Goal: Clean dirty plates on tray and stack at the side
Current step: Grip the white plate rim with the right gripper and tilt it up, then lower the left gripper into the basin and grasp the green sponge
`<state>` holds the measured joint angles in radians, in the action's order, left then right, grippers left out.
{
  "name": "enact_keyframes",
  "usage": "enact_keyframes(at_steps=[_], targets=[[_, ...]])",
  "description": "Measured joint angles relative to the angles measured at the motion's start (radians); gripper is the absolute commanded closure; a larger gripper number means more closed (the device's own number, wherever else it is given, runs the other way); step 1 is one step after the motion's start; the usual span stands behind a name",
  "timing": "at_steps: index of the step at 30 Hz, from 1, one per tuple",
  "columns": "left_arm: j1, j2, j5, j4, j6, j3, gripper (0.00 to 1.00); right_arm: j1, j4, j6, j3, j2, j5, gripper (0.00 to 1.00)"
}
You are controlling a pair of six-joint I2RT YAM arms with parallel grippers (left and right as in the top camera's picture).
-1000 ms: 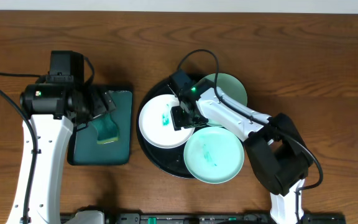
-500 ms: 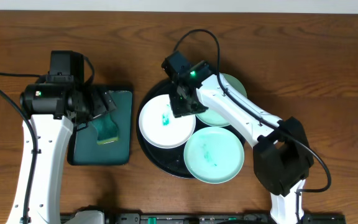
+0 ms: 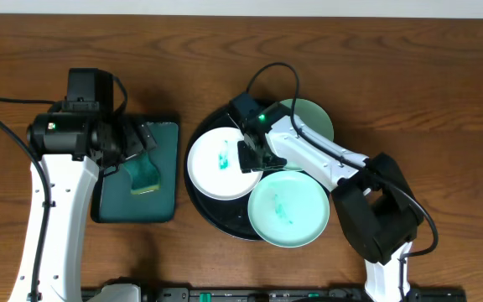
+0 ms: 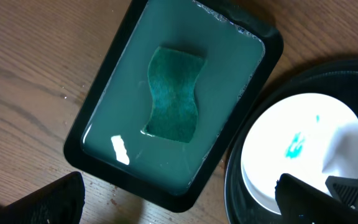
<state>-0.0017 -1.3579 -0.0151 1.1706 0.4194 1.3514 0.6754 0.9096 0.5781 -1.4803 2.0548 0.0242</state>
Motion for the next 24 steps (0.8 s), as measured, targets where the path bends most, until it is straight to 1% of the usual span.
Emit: enact_keyframes(at_steps=[4,5,7,10,11,13,14,16,17,24], targets=[[0.0,0.0,0.0,0.0,0.0,0.0,0.02,0.0,-0.066,0.006,0.039,0.0,-0.001,0.7],[0.0,0.0,0.0,0.0,0.0,0.0,0.02,0.0,-0.085,0.006,0.054,0.0,-0.003,0.76],[0.0,0.0,0.0,0.0,0.0,0.0,0.02,0.0,-0.107,0.009,0.077,0.0,-0.003,0.84],[0.0,0.0,0.0,0.0,0.0,0.0,0.02,-0.006,-0.12,0.012,0.09,-0.008,-0.014,0.89],[0.0,0.0,0.0,0.0,0.0,0.0,0.02,-0.006,-0.122,0.013,0.09,-0.009,-0.016,0.94],[0.0,0.0,0.0,0.0,0.0,0.0,0.02,-0.006,-0.122,0.014,0.09,-0.012,-0.021,0.99],[0.0,0.0,0.0,0.0,0.0,0.0,0.02,-0.006,-0.122,0.018,0.09,-0.014,-0.023,0.99],[0.0,0.0,0.0,0.0,0.0,0.0,0.24,-0.006,-0.126,0.02,0.09,-0.018,-0.025,0.99],[0.0,0.0,0.0,0.0,-0.003,0.0,0.29,-0.006,-0.128,0.02,0.09,-0.018,-0.026,0.99],[0.0,0.0,-0.054,-0.009,0.0,0.0,0.31,-0.006,-0.133,0.018,0.09,-0.018,-0.028,0.99]])
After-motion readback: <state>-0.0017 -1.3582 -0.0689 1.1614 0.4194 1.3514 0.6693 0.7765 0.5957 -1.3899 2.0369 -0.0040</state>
